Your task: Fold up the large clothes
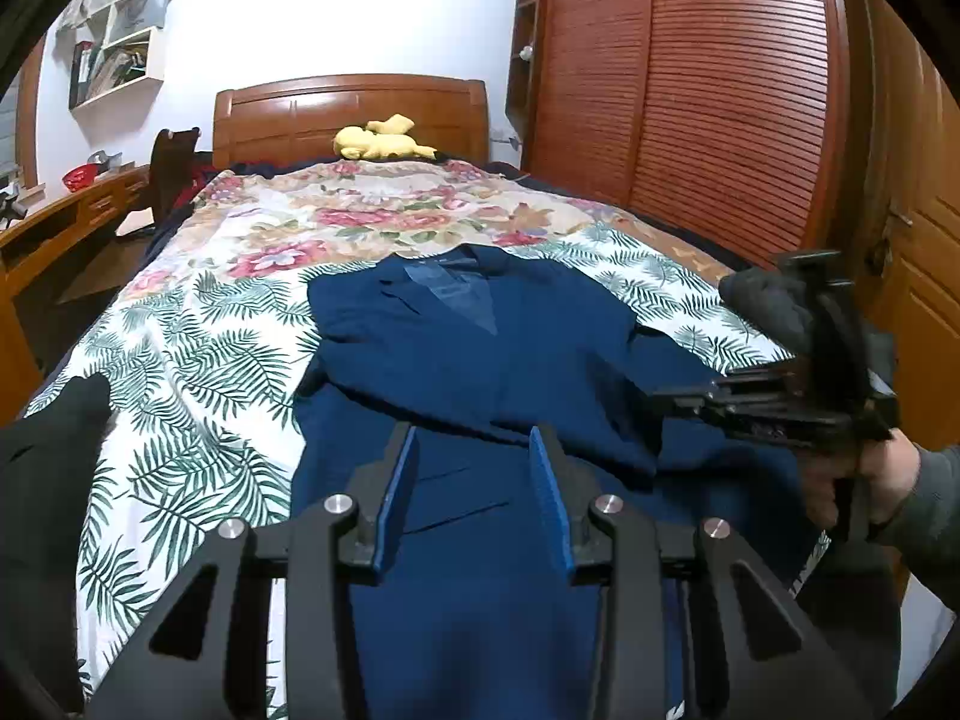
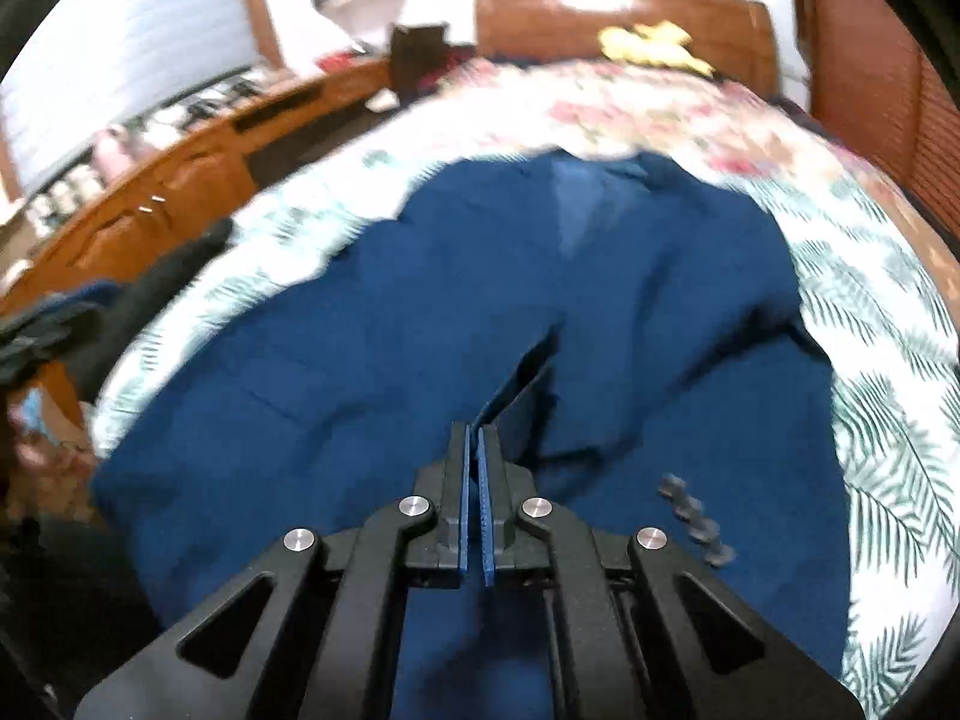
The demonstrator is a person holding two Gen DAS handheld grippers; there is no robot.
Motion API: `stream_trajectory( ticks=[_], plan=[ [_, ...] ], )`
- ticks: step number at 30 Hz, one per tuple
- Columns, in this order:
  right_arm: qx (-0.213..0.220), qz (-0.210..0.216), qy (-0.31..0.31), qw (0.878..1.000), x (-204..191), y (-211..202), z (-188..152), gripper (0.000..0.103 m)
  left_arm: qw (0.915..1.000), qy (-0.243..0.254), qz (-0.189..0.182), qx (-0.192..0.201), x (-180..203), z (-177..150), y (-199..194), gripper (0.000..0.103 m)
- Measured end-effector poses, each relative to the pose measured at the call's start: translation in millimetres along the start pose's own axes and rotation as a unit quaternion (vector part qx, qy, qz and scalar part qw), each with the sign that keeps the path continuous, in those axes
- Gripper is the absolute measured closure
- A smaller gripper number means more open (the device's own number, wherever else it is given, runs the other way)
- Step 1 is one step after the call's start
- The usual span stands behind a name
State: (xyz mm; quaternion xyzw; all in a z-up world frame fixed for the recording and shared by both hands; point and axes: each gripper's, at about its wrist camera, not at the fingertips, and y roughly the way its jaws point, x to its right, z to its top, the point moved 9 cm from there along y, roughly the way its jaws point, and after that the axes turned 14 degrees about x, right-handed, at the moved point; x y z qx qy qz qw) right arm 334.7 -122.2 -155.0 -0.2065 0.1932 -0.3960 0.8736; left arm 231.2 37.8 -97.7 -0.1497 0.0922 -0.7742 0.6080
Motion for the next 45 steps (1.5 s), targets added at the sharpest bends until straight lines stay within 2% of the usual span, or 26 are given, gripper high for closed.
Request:
stream_trajectory(
  ticks=[6,9,12,14,16,18,22,27,36,38,40,45],
  plan=[
    [0.013,0.054,-0.036,0.998,-64,-9,4,0.103,0.9998,-0.013,0.014,0.008,-17,1,-9,0.066],
    [-0.012,0.082,-0.032,0.996,-85,-4,-15,0.103,0.9996,-0.017,0.017,0.010,-23,1,-11,0.066],
    [-0.042,0.084,-0.035,0.995,-98,2,-39,0.100,0.9995,-0.021,0.021,0.007,-30,-4,-13,0.066],
    [-0.049,0.093,-0.032,0.994,-105,0,-45,0.095,0.9996,-0.017,0.022,0.009,-30,-7,-16,0.066],
    [-0.047,0.086,-0.040,0.994,-105,-6,-47,0.082,0.9995,-0.012,0.028,0.005,-31,-14,-20,0.066],
    [-0.037,0.079,-0.048,0.995,-102,-16,-45,0.077,0.9994,-0.012,0.031,-0.005,-32,-24,-25,0.066],
    [-0.021,0.057,-0.054,0.997,-82,-37,-46,0.072,0.9990,-0.011,0.040,-0.018,-36,-42,-35,0.066],
    [-0.018,0.000,-0.057,0.998,-29,-64,-61,0.071,0.9971,-0.015,0.060,-0.044,-52,-70,-46,0.066],
    [-0.025,-0.096,-0.025,0.995,62,-101,-80,0.070,0.9911,-0.020,0.091,-0.095,-84,-114,-47,0.066],
    [-0.029,-0.111,-0.021,0.993,77,-109,-85,0.066,0.9899,-0.021,0.094,-0.104,-87,-122,-45,0.066],
    [-0.031,-0.125,-0.017,0.992,89,-116,-89,0.056,0.9890,-0.023,0.093,-0.113,-89,-130,-45,0.066],
    [-0.049,-0.152,-0.004,0.987,116,-131,-106,0.051,0.9878,-0.024,0.093,-0.123,-91,-141,-42,0.066]
  ],
)
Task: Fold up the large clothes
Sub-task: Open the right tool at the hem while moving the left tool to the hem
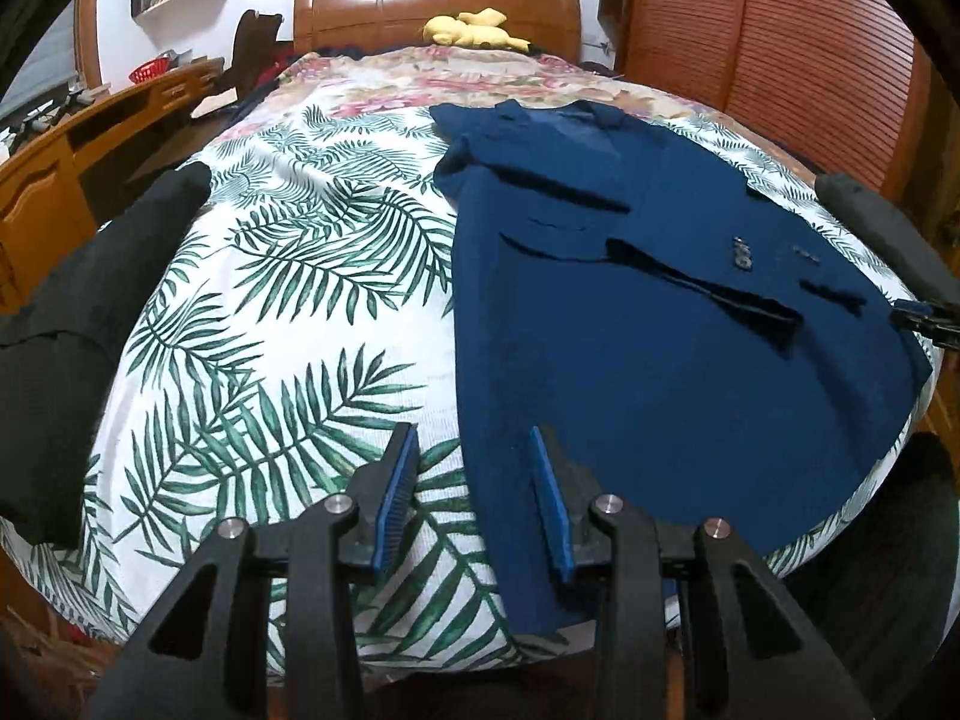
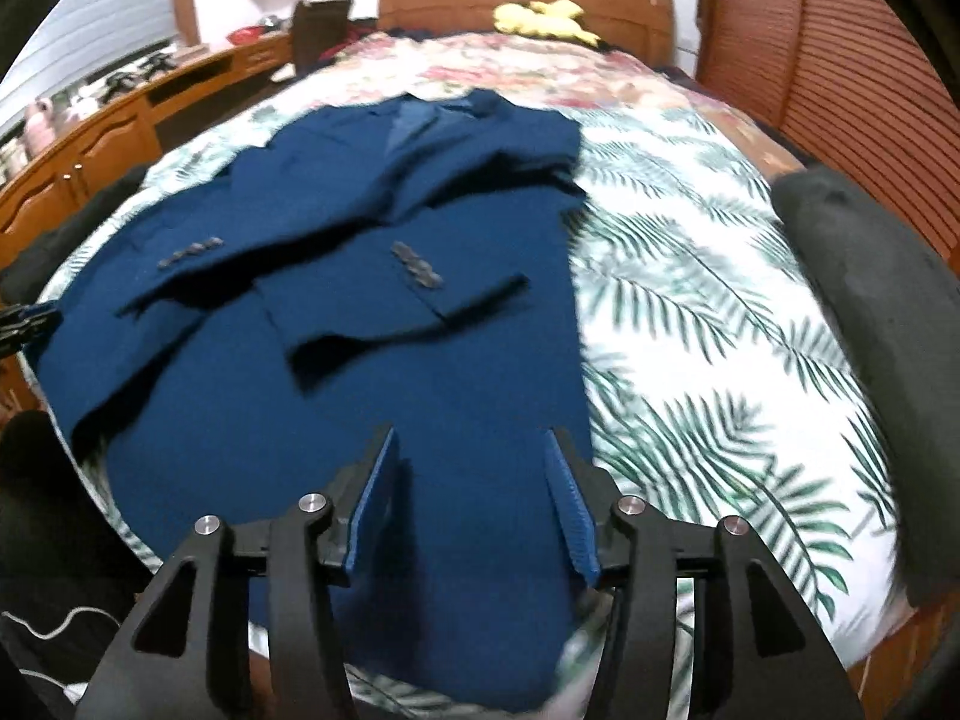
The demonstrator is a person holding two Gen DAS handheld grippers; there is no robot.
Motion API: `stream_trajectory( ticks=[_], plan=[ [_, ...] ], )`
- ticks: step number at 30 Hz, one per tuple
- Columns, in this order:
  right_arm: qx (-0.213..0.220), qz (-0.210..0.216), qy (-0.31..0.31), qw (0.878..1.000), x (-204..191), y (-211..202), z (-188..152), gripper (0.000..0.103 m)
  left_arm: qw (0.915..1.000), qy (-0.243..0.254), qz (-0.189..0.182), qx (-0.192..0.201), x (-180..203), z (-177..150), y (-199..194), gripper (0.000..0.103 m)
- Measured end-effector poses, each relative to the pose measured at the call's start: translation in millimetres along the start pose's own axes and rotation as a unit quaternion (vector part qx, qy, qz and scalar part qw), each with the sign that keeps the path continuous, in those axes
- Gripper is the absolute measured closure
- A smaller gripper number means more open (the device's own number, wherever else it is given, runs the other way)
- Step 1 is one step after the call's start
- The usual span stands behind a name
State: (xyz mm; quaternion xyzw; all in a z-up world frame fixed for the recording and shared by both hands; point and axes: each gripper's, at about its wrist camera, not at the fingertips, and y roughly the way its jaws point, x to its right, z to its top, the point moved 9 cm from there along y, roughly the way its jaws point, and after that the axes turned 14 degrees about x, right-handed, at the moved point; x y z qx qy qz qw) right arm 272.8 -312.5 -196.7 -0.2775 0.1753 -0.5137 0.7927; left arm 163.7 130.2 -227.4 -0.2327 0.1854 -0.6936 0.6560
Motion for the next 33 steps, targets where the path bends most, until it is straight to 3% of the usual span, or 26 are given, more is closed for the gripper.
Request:
stream_trajectory(
  ticks=[8,18,21,27,31,33],
  plan=[
    [-0.028,-0.012,0.009,1.000,13,0,-20,0.048,1.0000,-0.009,0.003,-0.001,-6,-3,3,0.055],
    [-0.042,-0.010,0.014,0.999,15,-3,-28,0.046,0.9998,0.004,0.019,0.001,-4,-7,-10,0.054],
    [-0.049,-0.001,0.007,0.999,11,-6,-31,0.046,1.0000,-0.001,0.005,0.004,2,-10,-19,0.054],
    [-0.062,0.023,0.004,0.998,1,-10,-37,0.045,0.9990,-0.032,-0.029,0.010,8,-17,-26,0.069],
    [-0.045,0.052,0.012,0.998,-10,-17,-33,0.063,0.9984,-0.042,-0.035,0.012,10,-18,-26,0.072],
    [-0.038,0.060,0.015,0.997,-15,-18,-29,0.063,0.9986,-0.042,-0.031,0.013,11,-18,-26,0.072]
  ],
)
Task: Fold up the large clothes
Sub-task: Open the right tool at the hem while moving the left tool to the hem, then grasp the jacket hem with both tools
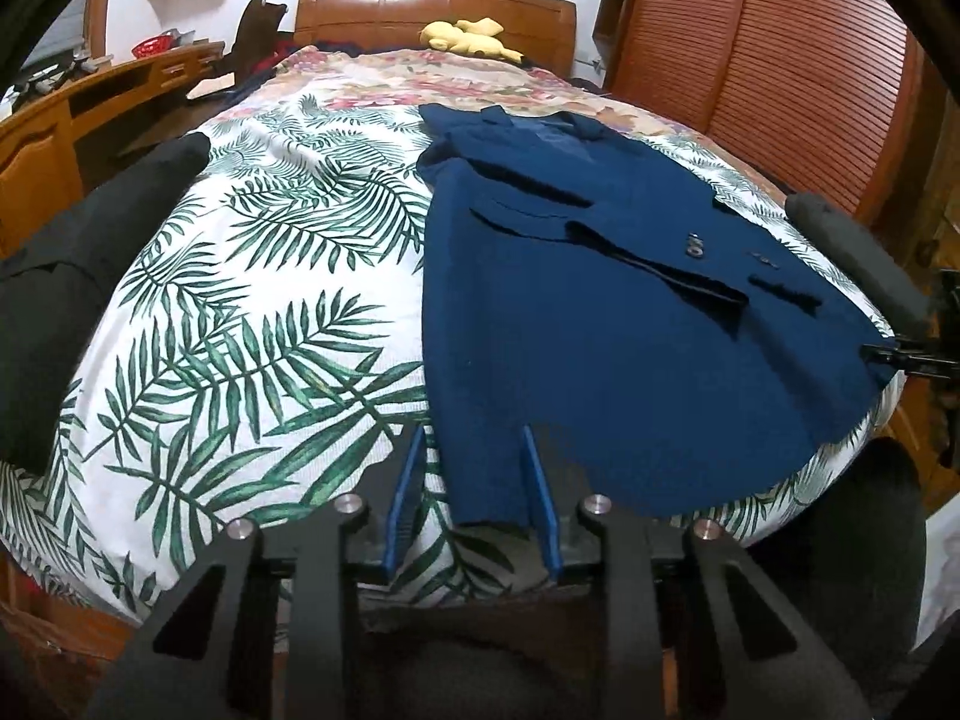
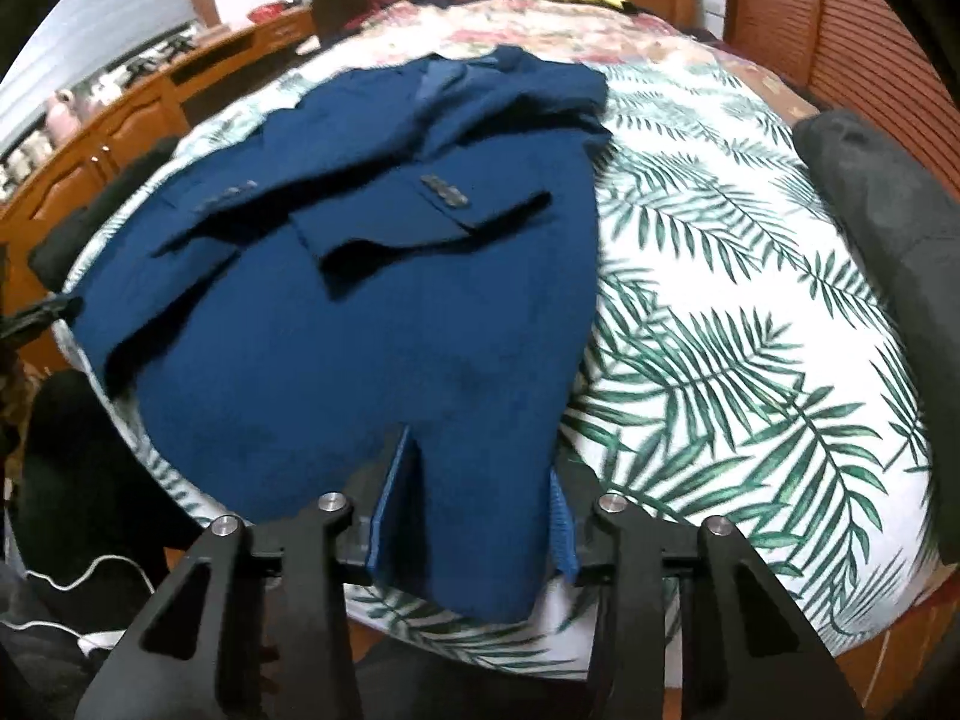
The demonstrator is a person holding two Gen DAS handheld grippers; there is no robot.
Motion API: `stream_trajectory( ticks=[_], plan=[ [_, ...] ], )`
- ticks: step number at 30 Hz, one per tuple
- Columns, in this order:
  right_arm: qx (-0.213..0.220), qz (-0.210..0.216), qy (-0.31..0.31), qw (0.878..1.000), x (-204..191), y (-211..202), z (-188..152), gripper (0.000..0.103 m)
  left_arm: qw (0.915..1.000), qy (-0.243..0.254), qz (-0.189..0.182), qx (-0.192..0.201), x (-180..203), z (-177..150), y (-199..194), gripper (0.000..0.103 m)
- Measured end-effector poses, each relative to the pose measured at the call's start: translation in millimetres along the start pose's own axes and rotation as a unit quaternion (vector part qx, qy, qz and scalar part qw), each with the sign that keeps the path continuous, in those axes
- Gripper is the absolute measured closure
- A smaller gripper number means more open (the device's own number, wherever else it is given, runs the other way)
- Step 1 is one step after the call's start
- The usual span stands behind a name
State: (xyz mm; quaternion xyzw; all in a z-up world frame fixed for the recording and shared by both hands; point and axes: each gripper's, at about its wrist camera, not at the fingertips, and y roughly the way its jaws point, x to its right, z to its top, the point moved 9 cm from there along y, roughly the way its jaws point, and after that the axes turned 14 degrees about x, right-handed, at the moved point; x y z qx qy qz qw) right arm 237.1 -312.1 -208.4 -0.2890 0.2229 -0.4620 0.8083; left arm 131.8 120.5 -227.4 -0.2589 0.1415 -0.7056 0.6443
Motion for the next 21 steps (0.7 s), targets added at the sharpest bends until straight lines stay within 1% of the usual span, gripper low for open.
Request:
stream_trajectory(
  ticks=[4,6,7,8,9,10,11,12,13,16,21],
  plan=[
    [-0.007,-0.004,-0.003,1.000,-1,4,0,0.062,1.0000,0.002,0.005,0.003,1,-1,0,0.072],
    [-0.009,-0.004,-0.001,1.000,-1,4,-1,0.062,1.0000,-0.002,-0.004,0.004,4,-1,-1,0.075],
    [-0.009,-0.004,0.001,1.000,-1,4,-2,0.062,1.0000,-0.001,-0.007,0.003,6,-3,-2,0.085],
    [-0.010,-0.004,0.004,1.000,-1,4,-2,0.062,1.0000,0.004,-0.005,-0.005,8,-4,-2,0.093],
    [-0.011,-0.004,0.006,1.000,-1,4,-2,0.064,0.9999,0.010,0.000,-0.007,9,-3,-2,0.096],
    [-0.010,-0.003,0.006,1.000,-1,3,-1,0.085,0.9998,0.016,0.002,-0.007,12,0,-3,0.100],
    [-0.005,0.005,0.002,1.000,-6,1,2,0.097,0.9998,0.018,-0.003,-0.002,16,6,-6,0.101],
    [0.000,0.007,-0.008,1.000,-11,-2,8,0.099,0.9997,0.020,-0.010,0.006,21,13,-10,0.101],
    [0.012,0.007,-0.018,1.000,-17,-7,17,0.100,0.9994,0.024,-0.014,0.020,27,25,-17,0.101],
    [0.048,0.025,-0.017,0.998,-30,-22,45,0.101,0.9976,0.033,-0.020,0.057,40,60,-35,0.101],
    [0.122,0.037,-0.012,0.992,-51,-55,100,0.101,0.9931,0.041,-0.022,0.108,54,116,-60,0.101]
  ],
)
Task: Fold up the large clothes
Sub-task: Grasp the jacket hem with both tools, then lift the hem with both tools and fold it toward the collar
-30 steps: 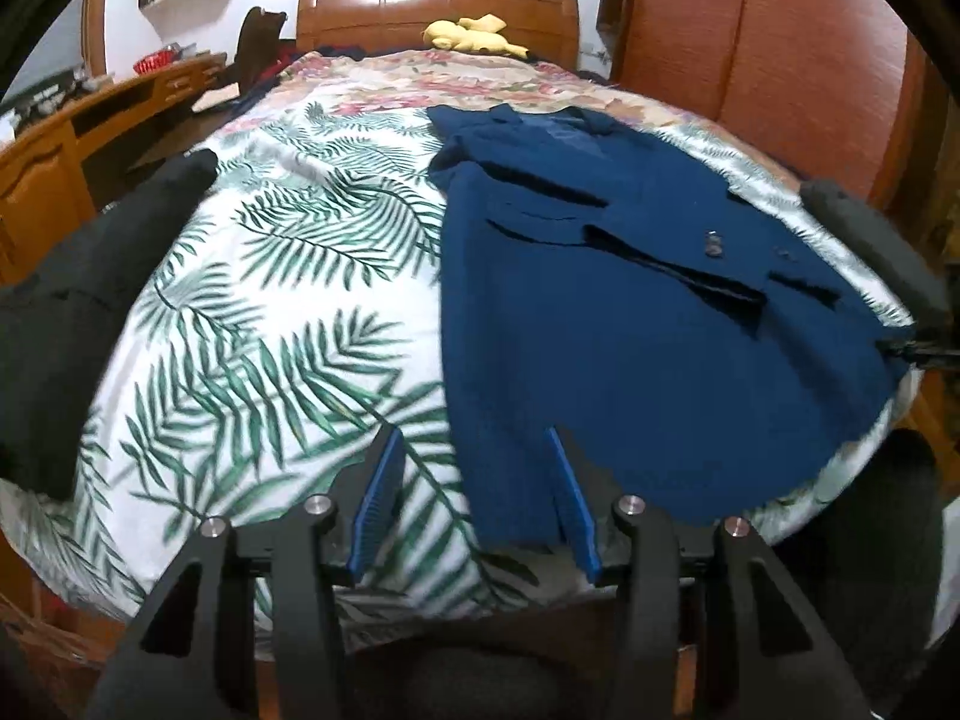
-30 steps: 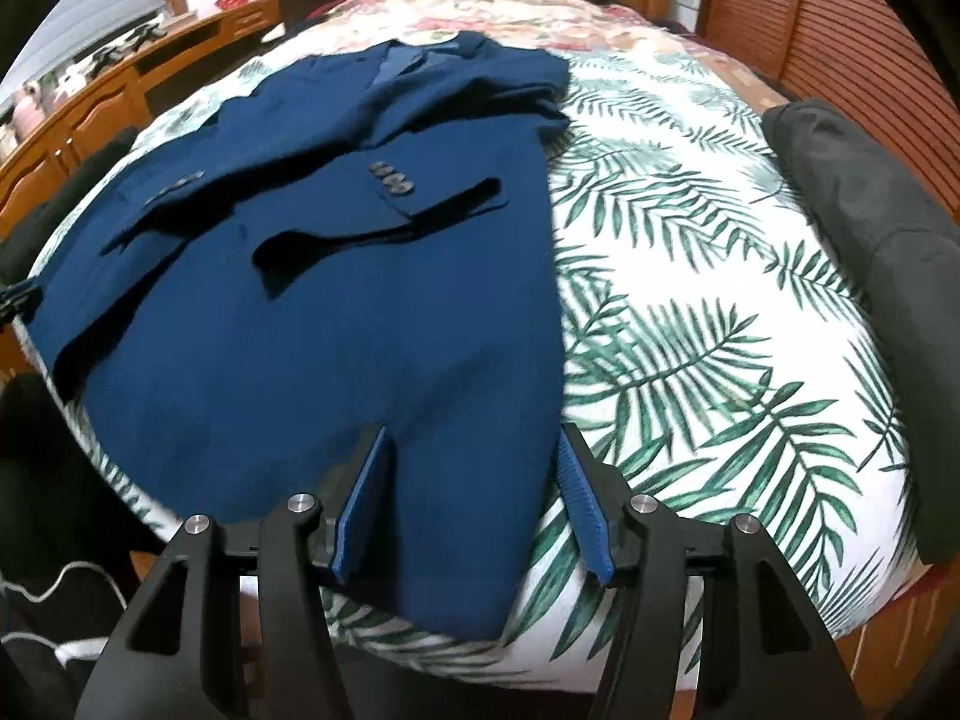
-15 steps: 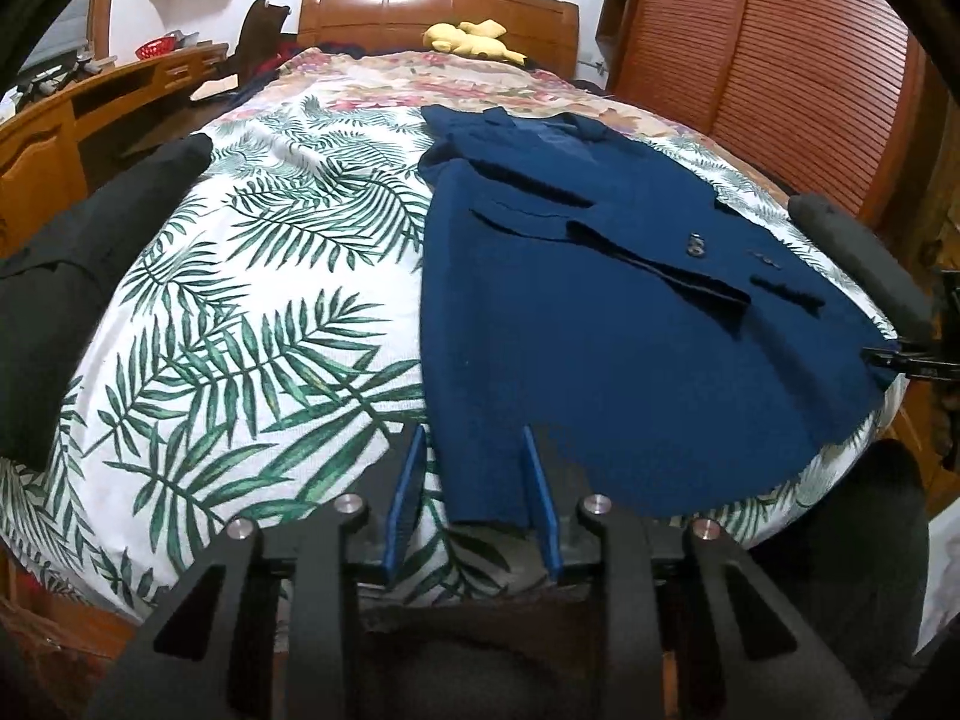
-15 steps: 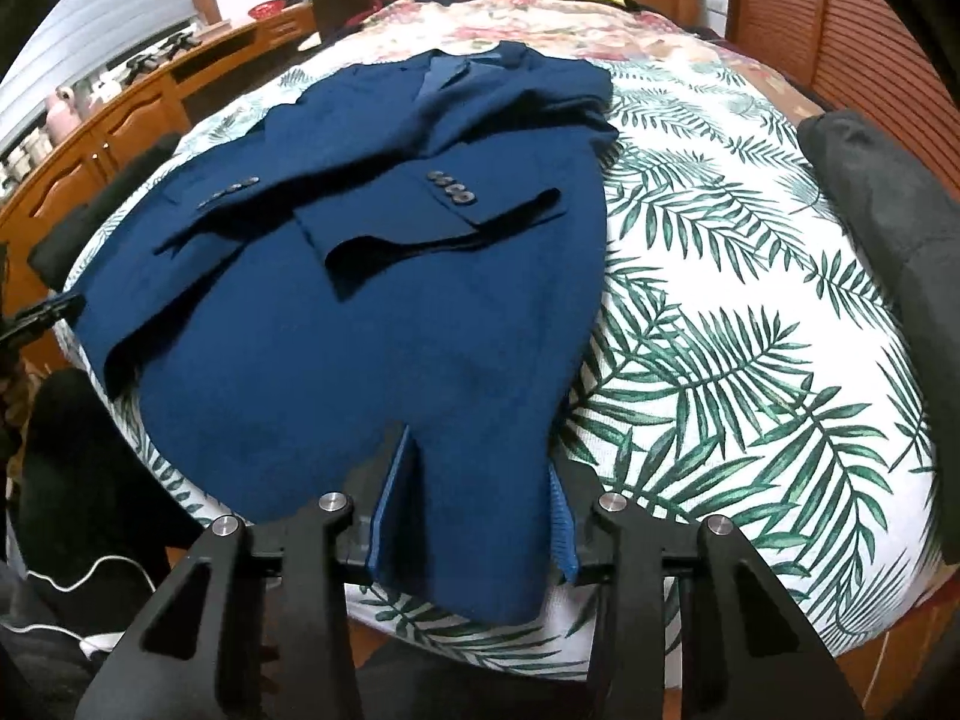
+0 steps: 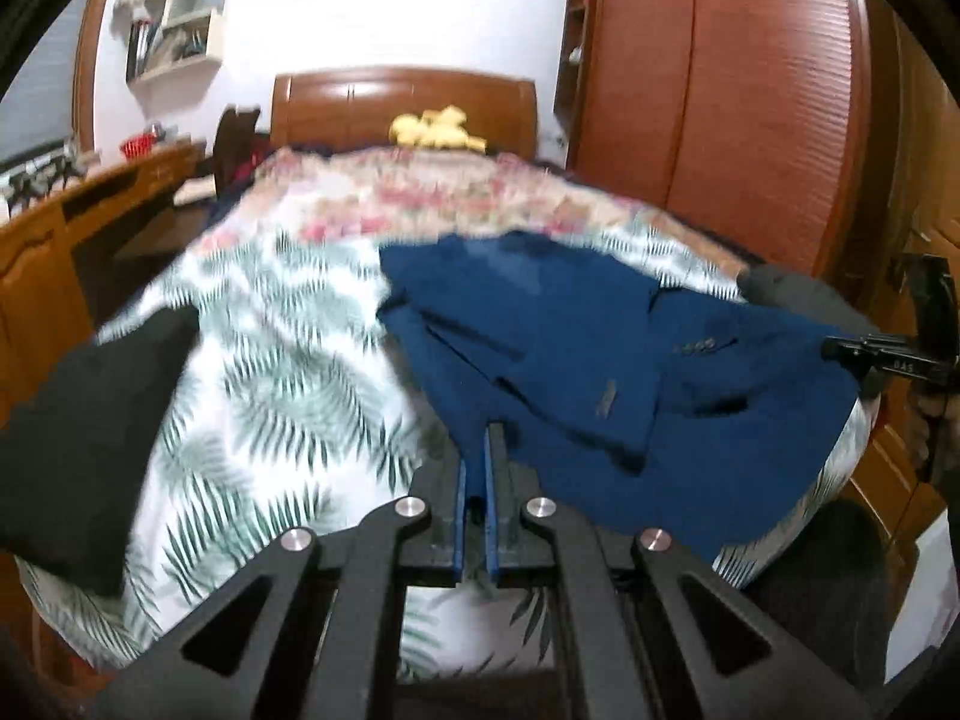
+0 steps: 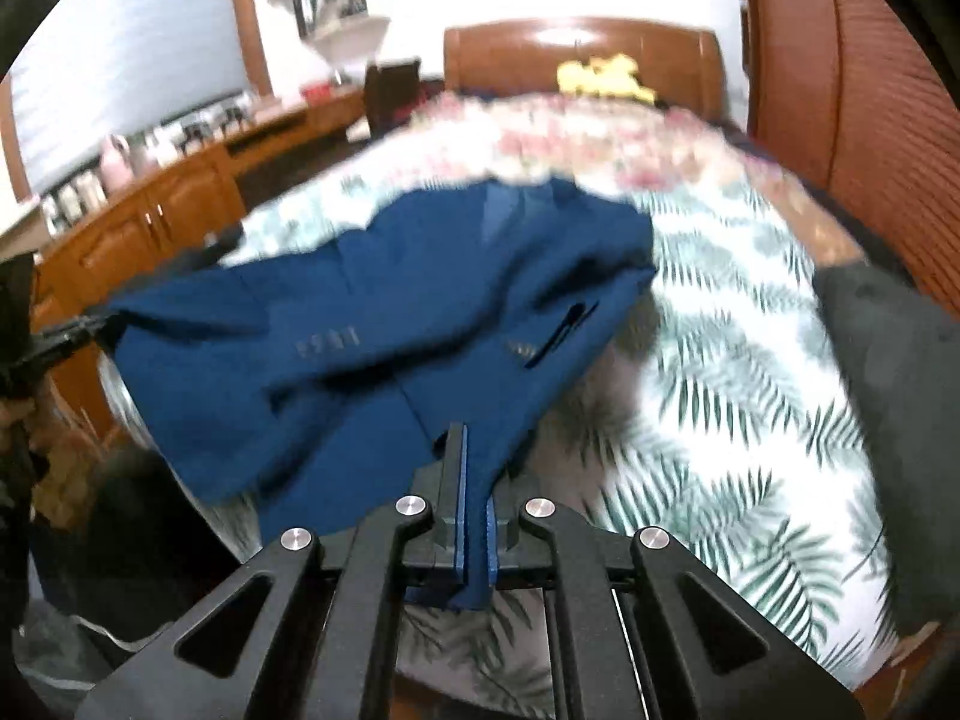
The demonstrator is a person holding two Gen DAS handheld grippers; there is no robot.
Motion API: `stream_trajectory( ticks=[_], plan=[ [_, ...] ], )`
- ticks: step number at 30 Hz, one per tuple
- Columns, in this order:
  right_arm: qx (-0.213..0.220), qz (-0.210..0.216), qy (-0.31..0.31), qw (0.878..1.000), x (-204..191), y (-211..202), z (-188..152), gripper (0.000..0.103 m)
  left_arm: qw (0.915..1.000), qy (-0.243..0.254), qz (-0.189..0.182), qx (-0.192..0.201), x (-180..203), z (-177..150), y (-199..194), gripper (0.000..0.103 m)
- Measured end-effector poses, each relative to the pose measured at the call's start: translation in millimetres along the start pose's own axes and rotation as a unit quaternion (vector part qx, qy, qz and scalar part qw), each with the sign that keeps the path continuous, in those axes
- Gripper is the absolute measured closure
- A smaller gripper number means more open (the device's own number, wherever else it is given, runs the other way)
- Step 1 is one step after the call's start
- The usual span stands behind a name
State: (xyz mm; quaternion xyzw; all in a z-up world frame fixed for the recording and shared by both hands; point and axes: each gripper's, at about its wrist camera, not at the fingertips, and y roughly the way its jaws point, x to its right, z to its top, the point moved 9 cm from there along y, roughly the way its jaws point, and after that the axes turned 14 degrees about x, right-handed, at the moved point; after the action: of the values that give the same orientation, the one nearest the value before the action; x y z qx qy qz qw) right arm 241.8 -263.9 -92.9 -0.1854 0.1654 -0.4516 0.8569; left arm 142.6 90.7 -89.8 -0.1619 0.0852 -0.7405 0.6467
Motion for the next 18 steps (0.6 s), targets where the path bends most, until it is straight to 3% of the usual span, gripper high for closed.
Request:
stream_trajectory(
  ticks=[12,18],
  plan=[
    [0.148,0.007,-0.003,0.989,-22,-62,139,0.102,0.9911,0.021,-0.012,0.131,33,140,-49,0.102],
    [0.199,0.006,-0.026,0.980,-36,-110,184,0.102,0.9866,0.028,-0.006,0.160,36,183,-72,0.102]
  ],
)
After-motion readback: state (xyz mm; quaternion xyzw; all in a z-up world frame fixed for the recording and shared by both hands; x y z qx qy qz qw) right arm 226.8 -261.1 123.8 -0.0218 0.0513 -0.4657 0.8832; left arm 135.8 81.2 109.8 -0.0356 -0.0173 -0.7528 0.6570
